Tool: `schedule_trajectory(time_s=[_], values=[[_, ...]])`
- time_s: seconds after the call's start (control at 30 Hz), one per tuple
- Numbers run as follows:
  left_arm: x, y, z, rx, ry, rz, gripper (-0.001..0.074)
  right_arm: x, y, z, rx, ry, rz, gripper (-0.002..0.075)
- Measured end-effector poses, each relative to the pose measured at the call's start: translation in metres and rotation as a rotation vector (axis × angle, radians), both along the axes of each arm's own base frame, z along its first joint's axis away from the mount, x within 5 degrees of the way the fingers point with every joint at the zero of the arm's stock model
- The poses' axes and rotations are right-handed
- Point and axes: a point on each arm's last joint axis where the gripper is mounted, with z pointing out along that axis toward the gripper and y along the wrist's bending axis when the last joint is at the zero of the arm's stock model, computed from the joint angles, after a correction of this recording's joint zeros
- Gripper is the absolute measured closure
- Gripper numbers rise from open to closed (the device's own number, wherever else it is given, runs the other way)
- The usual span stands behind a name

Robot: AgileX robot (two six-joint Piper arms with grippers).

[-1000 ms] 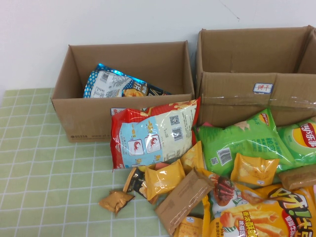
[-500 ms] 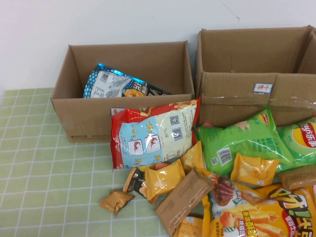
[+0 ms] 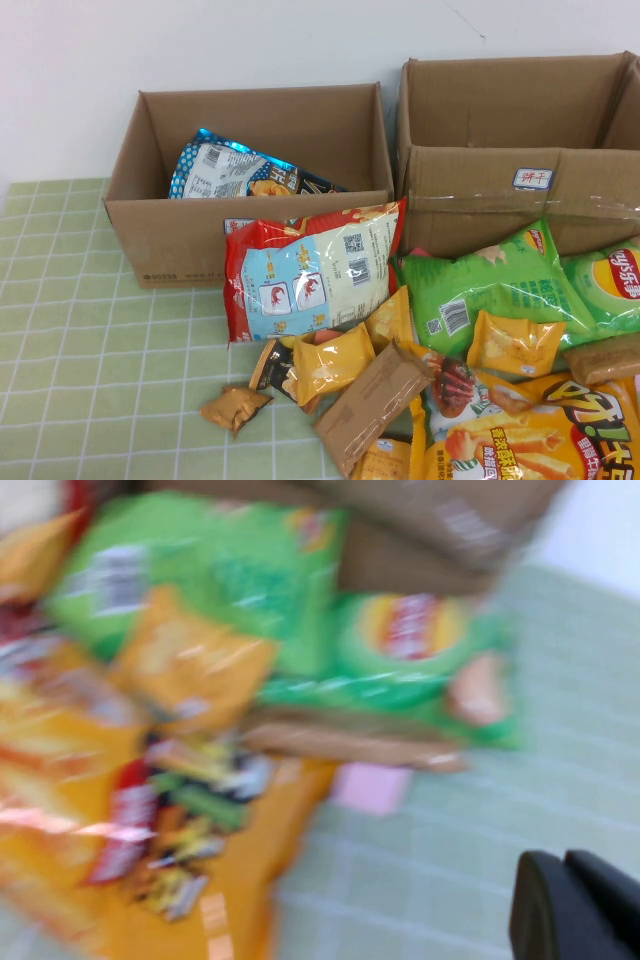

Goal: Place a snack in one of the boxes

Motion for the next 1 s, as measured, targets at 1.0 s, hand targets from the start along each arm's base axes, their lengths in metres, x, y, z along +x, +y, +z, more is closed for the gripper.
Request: schedule_trajectory(time_s=[1.0], values=[[0.000,0.000,0.000,-0.006,0.002,0.002,0.0736,0.012,-0.012,-0.077,0.313,-0.090,-0.288,0.0728]])
